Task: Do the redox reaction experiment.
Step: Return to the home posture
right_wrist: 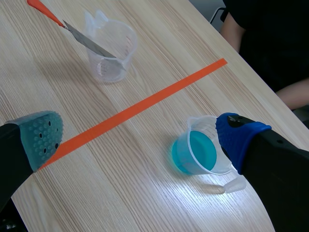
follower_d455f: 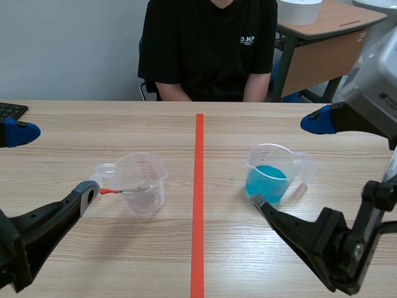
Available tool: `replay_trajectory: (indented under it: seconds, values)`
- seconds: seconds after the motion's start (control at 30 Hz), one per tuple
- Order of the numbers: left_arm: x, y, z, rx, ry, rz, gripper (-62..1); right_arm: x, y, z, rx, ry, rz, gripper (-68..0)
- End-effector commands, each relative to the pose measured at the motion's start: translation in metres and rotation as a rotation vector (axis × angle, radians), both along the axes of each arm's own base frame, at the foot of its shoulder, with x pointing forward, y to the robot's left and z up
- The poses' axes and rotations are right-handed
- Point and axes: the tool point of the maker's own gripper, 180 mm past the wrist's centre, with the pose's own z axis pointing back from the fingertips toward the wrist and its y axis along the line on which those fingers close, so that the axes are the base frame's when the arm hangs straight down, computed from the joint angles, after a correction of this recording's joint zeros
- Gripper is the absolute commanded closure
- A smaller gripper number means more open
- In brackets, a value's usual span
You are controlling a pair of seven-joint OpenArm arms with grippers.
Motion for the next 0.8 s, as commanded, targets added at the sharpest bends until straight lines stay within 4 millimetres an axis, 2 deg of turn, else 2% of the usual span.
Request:
replay_trajectory:
  seconds: [0.0, 0.77]
  values:
    - [-0.0004, -0.002, 0.0075, -0.027, -0.021, 0.002, -62.3, 0.0029, 0.0017, 0.007, 0.005, -0.03, 0.004, -67.9]
    - [-0.0007, -0.0005, 0.0021, -0.011, 0.001, 0.008, -62.3, 0.0031, 0.0009, 0.006, -0.006, -0.034, 0.004, -67.9]
